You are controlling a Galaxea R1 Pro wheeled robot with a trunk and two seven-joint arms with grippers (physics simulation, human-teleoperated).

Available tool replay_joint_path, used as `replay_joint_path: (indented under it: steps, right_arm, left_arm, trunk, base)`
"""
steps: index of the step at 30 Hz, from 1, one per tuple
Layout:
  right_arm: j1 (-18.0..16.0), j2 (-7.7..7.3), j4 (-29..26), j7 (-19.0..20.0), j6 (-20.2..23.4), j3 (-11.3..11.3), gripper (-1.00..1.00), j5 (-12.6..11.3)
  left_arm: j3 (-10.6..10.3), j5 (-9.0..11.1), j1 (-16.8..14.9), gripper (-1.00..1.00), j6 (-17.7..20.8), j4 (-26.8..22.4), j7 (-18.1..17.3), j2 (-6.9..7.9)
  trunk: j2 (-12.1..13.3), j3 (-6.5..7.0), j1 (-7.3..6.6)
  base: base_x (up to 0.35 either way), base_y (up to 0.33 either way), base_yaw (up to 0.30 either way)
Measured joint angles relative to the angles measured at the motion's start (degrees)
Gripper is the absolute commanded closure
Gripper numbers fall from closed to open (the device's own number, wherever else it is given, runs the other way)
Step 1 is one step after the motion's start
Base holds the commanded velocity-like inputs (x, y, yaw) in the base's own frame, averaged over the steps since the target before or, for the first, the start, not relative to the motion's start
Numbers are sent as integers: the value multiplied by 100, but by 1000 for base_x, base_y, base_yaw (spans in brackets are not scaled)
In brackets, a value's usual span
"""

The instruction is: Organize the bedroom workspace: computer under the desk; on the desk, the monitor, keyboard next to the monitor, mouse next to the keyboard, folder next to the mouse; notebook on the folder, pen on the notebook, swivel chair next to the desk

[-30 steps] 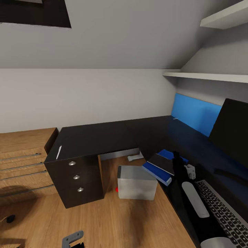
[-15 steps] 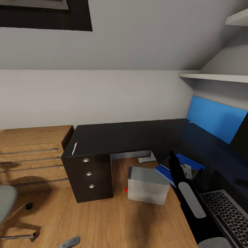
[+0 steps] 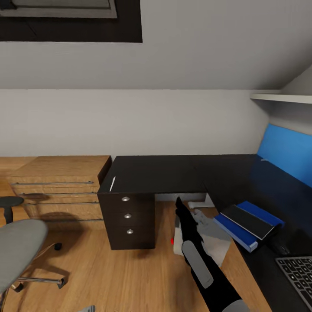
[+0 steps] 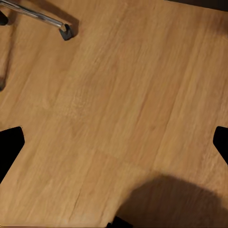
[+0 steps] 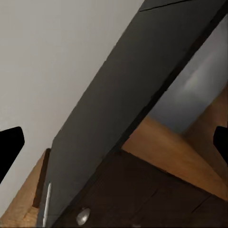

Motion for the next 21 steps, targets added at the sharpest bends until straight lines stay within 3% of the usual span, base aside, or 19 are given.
replay_joint_path:
  steps: [2, 4, 8, 21]
  right_arm:
    - [-7, 203, 461, -72, -55, 254, -100, 510]
    - [-13, 203, 781, -99, -186, 349, -100, 832]
    - [-32, 203, 1308, -117, -614, 428, -100, 1147]
    - [-96, 203, 1926, -120, -885, 460, -100, 1255]
  left_arm:
    - [-2, -21, 0, -100, -15, 36, -44, -12]
    - [-3, -25, 0, -100, -19, 52, -70, -25]
    - [-3, -26, 0, -100, -23, 66, -90, -44]
    - [-11, -30, -1, -100, -25, 114, -98, -123]
  trunk:
    - [0, 2, 0]
    - [0, 4, 0]
    - [0, 5, 0]
    - [0, 5, 0]
  base:
    - [0, 0, 274]
    - [0, 0, 277]
    - [0, 0, 279]
    - [0, 0, 281]
